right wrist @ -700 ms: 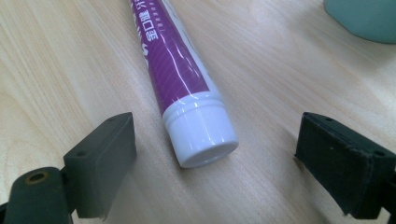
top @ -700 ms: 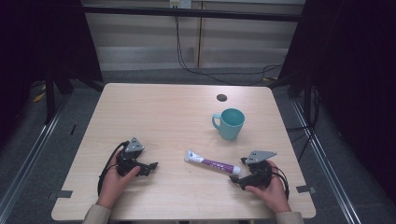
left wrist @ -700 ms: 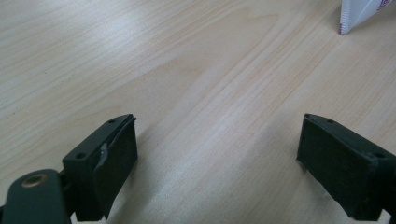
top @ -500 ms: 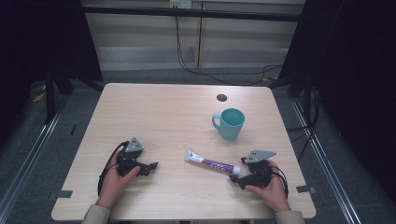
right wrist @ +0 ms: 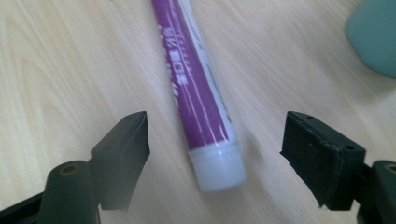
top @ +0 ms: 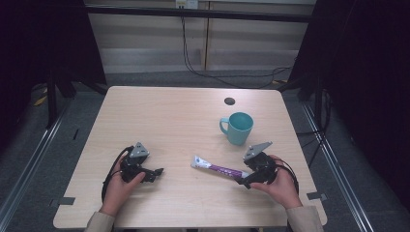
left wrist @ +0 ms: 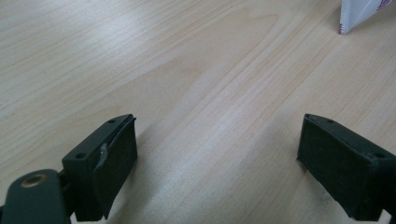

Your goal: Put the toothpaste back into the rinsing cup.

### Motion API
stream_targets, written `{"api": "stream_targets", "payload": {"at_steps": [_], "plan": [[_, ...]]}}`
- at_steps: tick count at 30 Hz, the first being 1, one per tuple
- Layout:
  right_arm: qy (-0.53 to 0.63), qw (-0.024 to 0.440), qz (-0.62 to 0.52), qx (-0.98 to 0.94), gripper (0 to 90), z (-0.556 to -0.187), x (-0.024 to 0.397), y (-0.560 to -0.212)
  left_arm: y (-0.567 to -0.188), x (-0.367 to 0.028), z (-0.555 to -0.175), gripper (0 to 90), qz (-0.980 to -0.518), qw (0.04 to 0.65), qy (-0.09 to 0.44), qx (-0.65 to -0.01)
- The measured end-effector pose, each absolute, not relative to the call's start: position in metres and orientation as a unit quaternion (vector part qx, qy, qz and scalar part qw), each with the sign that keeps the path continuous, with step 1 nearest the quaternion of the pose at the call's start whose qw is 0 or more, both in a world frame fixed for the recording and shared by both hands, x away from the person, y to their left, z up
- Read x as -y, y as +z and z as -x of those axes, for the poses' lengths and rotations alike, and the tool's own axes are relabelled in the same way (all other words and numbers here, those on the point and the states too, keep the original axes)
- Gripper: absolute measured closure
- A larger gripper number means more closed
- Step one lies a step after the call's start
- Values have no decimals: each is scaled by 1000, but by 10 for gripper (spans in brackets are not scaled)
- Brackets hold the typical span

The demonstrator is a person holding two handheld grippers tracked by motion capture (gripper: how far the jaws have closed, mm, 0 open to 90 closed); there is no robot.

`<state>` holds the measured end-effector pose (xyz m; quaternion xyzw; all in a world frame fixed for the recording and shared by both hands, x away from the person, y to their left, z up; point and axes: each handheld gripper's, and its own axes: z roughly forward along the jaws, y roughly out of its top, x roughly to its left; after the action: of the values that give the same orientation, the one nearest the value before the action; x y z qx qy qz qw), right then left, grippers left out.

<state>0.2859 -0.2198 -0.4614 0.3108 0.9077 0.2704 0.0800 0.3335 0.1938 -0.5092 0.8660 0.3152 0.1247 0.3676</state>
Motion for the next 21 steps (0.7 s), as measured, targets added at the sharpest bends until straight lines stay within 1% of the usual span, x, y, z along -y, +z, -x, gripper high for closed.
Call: {"api": "stream_targets", "payload": {"at_steps": [1, 2, 4, 5, 11, 12, 17, 21], "plan": [[270, 80, -311, -908, 229, -286, 220, -461, -509, -194, -334, 115, -866, 368, 125, -315], [250, 75, -301, -917, 255, -290, 210, -456, -509, -194, -334, 114, -867, 367, 126, -314], [245, 76, -293, -921, 266, -291, 207, -455, -509, -194, -334, 114, -868, 366, 128, -311], [230, 67, -284, -928, 275, -295, 198, -453, -509, -194, -334, 112, -868, 365, 128, -312], [189, 64, -260, -945, 312, -304, 177, -452, -509, -194, -335, 111, -867, 367, 126, -312], [177, 58, -252, -949, 337, -307, 170, -452, -509, -194, -335, 111, -868, 367, 125, -311], [166, 56, -248, -953, 347, -313, 158, -452, -509, -194, -335, 111, -868, 367, 125, -311], [154, 50, -236, -958, 377, -320, 145, -454, -509, -194, -335, 111, -868, 367, 125, -311]]}}
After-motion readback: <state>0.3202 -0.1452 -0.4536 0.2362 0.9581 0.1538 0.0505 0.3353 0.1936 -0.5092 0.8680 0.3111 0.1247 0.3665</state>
